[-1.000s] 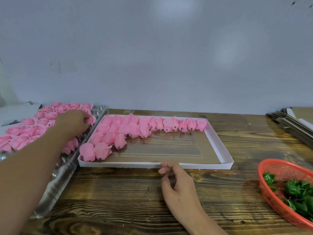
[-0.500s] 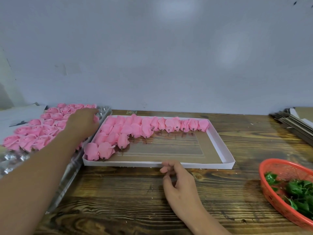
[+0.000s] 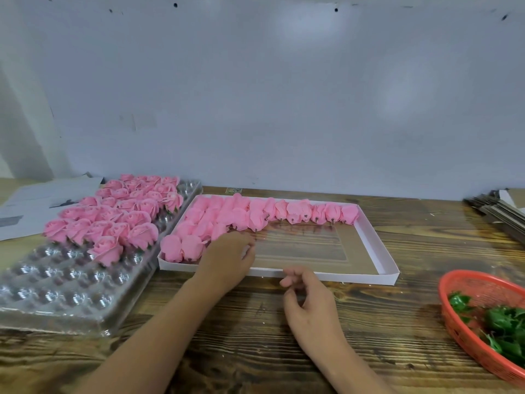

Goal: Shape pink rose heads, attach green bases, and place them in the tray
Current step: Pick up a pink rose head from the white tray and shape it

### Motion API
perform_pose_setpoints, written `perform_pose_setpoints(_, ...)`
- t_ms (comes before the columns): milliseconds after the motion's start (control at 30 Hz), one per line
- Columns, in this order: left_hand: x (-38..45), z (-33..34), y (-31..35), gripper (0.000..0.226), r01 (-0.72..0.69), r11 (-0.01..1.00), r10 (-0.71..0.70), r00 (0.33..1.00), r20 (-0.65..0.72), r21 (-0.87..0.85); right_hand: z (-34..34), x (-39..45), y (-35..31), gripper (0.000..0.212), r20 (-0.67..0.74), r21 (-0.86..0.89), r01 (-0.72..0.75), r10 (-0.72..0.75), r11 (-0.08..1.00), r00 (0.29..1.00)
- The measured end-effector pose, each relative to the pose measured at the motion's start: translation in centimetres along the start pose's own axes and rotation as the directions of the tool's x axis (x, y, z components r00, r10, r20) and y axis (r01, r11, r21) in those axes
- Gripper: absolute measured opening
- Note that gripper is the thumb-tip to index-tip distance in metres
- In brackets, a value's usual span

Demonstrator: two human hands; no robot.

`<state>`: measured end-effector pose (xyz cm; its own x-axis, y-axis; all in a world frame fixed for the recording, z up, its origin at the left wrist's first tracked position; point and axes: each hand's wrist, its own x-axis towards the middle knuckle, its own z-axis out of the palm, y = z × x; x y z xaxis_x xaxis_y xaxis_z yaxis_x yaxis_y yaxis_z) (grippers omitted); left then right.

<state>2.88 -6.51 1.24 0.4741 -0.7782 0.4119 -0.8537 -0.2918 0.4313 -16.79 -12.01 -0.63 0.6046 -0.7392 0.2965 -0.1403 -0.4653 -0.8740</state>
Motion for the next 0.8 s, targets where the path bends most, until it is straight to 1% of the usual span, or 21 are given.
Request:
perform_pose_setpoints(100, -0.1, 0.4, 0.5, 0.020, 0.050, 0.998, -0.049, 0.998, -0.033, 0.026, -0.2, 0.0, -0.2, 0.045, -0.017, -0.016, 0.000, 0.000, 1.000, 1.000)
perform_pose_setpoints(200, 0.2, -0.1, 0.5, 0.018, 0.167, 0.984, -0.160, 0.982, -0.102, 0.057, -0.3, 0.1, -0.3, 0.043, -0.034, -0.013, -0.015, 0.015, 1.000, 0.999)
perform_pose_setpoints(267, 0.5, -0.7, 0.1, 0.020, 0.243, 0.963, -0.227, 0.964, -0.137, 0.119, -0.4, 0.2, -0.5, 0.044, -0.036, -0.007, -0.033, 0.033, 0.999, 0.999)
perform_pose_setpoints(367, 1.0, -1.4, -0.5, 0.026, 0.316, 0.914, -0.297, 0.948, -0.113, 0.254, -0.6, 0.2, -0.7, 0.045, -0.030, -0.010, -0.037, 0.037, 0.999, 0.999)
perform_pose_setpoints(433, 1.4, -1.6, -0.8, 0.029, 0.331, 0.879, -0.326, 0.942, -0.076, 0.343, -0.6, 0.2, -0.7, 0.045, -0.029, -0.016, -0.034, 0.033, 0.999, 0.999)
perform_pose_setpoints(500, 1.9, -1.7, -1.0, 0.029, 0.333, 0.857, -0.346, 0.937, -0.040, 0.394, -0.6, 0.1, -0.7, 0.045, -0.030, -0.013, -0.033, 0.032, 0.999, 0.999)
perform_pose_setpoints(667, 3.0, -2.0, -1.0, 0.025, 0.346, 0.824, -0.371, 0.928, -0.033, 0.449, -0.6, 0.1, -0.7, 0.045, -0.020, -0.011, -0.038, 0.038, 0.999, 0.999)
perform_pose_setpoints(800, 3.5, -2.3, -0.7, 0.029, 0.325, 0.804, -0.378, 0.926, 0.005, 0.498, -0.6, 0.1, -0.6, 0.044, -0.010, -0.017, -0.037, 0.037, 0.999, 0.999)
